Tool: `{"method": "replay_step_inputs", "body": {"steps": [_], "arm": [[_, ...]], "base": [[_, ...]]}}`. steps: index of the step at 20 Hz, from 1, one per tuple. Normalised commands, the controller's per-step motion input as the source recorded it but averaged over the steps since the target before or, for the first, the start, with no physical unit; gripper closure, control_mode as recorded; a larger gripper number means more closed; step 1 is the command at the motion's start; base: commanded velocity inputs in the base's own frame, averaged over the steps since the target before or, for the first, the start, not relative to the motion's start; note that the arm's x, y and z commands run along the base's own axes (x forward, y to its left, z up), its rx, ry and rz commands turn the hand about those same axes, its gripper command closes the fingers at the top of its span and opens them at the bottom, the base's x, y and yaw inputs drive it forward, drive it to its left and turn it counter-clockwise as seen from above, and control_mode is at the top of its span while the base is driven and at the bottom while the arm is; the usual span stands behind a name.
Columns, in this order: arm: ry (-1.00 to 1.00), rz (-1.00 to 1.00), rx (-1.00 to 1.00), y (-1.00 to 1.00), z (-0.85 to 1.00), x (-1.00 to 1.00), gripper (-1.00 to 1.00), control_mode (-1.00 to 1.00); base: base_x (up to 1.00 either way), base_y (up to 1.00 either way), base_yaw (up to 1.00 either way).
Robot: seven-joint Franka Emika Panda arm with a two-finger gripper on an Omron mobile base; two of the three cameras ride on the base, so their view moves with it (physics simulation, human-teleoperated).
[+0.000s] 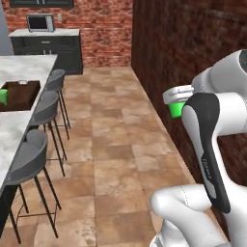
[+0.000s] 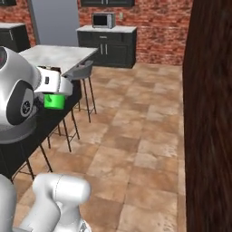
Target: There is a tray on the dining counter. Grab the cup, mug, and pitcher and place them on the tray. The pitcher may be placed next to the tray if it cannot fit the tray.
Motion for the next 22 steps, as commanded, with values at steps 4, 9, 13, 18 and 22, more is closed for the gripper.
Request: {"method": "replay_step_inputs", "body": {"steps": [4, 9, 13, 18, 22], "arm": [[0.0, 0.0, 0.0, 0.0, 0.0, 0.0, 1.0, 1.0], [0.0, 0.0, 0.0, 0.0, 0.0, 0.0, 1.0, 1.0], [0.0, 0.0, 0.0, 0.0, 0.0, 0.0, 1.0, 1.0], [0.0, 0.0, 0.0, 0.0, 0.0, 0.0, 1.0, 1.0], [0.0, 0.0, 0.0, 0.0, 0.0, 0.0, 1.0, 1.0]], "base": [[0.79, -0.53, 0.11], [0.76, -0.6, 0.16], [0.62, -0.63, 0.21], [0.56, -0.59, 0.25], [0.45, -0.08, 0.41]]}}
